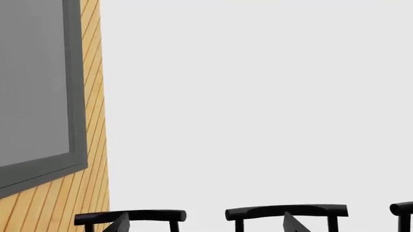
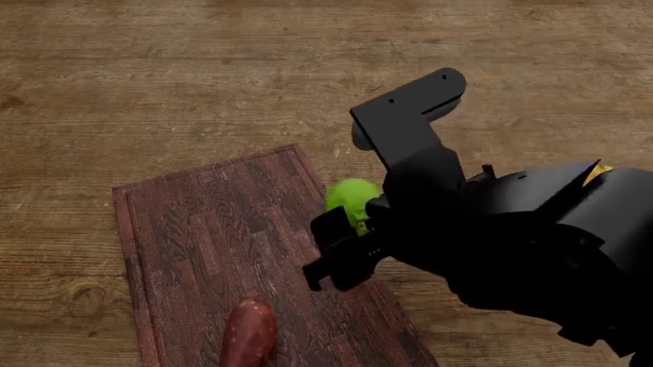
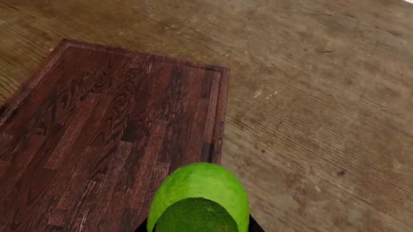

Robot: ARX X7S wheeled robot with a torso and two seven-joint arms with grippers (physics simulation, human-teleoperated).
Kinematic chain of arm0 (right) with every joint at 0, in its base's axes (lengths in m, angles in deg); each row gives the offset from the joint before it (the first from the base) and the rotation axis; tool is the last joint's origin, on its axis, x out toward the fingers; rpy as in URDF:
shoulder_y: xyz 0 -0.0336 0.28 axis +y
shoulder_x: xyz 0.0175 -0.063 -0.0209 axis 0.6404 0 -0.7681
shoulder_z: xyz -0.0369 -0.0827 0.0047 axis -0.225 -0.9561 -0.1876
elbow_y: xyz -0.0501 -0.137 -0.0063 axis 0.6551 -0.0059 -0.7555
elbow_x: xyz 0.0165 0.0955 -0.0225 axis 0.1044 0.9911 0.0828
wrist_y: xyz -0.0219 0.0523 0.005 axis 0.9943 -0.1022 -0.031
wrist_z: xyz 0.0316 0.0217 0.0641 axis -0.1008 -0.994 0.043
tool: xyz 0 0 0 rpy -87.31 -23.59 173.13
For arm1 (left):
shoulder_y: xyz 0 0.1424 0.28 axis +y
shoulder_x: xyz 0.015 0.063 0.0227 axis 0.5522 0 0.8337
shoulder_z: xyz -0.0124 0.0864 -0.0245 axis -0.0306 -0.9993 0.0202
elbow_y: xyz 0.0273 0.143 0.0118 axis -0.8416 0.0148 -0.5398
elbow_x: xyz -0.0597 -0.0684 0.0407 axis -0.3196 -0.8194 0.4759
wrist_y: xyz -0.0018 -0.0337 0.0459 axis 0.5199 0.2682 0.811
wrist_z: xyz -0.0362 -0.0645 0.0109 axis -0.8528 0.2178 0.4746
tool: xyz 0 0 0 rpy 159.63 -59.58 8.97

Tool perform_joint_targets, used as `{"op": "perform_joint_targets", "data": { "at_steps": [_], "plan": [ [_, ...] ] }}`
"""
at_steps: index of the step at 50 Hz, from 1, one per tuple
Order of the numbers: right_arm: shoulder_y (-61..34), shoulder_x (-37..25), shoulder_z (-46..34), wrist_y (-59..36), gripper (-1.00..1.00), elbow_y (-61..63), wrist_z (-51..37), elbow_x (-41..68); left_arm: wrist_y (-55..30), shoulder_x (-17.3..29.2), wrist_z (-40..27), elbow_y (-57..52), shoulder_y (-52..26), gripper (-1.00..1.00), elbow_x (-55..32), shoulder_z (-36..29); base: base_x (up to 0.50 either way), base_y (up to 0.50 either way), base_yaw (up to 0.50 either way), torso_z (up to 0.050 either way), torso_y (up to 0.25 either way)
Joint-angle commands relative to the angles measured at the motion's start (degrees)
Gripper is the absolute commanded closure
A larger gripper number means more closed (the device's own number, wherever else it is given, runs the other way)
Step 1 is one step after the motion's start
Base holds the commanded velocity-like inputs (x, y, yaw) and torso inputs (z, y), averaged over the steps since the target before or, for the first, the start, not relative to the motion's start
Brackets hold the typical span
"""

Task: Clear the non-vegetable object off the cutting board and place the vegetables onto it.

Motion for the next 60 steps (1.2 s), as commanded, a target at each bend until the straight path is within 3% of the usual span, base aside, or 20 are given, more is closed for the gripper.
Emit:
{"op": "perform_joint_targets", "data": {
  "at_steps": [1, 14, 28, 29, 45, 60],
  "plan": [
    [-2.1, 3.3, -1.0, -0.3, 1.0, 1.1, 3.2, -1.7, 0.3, 0.0, 0.1, 0.2, 0.0, -1.0, -0.2, 0.1, 0.0, 0.0, 0.0, 0.0, 0.0],
    [-2.5, 8.5, -3.8, 2.2, 1.0, -4.0, 8.3, -6.0, 0.7, 0.6, 0.2, 0.5, 0.8, -1.0, -0.5, 0.9, 0.0, 0.0, 0.0, 0.0, 0.0],
    [0.0, 8.4, -4.3, 2.1, 1.0, -2.0, 7.6, -4.9, 0.9, 0.9, -0.1, 0.1, 1.2, -1.0, -0.3, 0.6, 0.0, 0.0, 0.0, 0.0, 0.0],
    [0.0, 8.4, -4.4, 2.1, -1.0, -2.1, 7.6, -5.0, 1.2, 0.9, 0.0, 0.5, 1.1, -1.0, -0.2, 0.7, 0.0, 0.0, 0.0, 0.0, 0.0],
    [-1.8, 7.3, -2.9, 0.2, -1.0, 0.7, 5.3, -2.4, 1.3, 1.2, 0.0, 0.7, 0.9, -1.0, -0.2, 0.6, 0.0, 0.0, 0.0, 0.0, 0.0],
    [-7.0, -1.0, 5.5, -6.0, -1.0, 19.8, -14.7, 17.1, 0.0, 1.4, -0.6, -1.3, 0.6, -1.0, -0.9, 0.5, 0.0, 0.0, 0.0, 0.0, 0.0]
  ]
}}
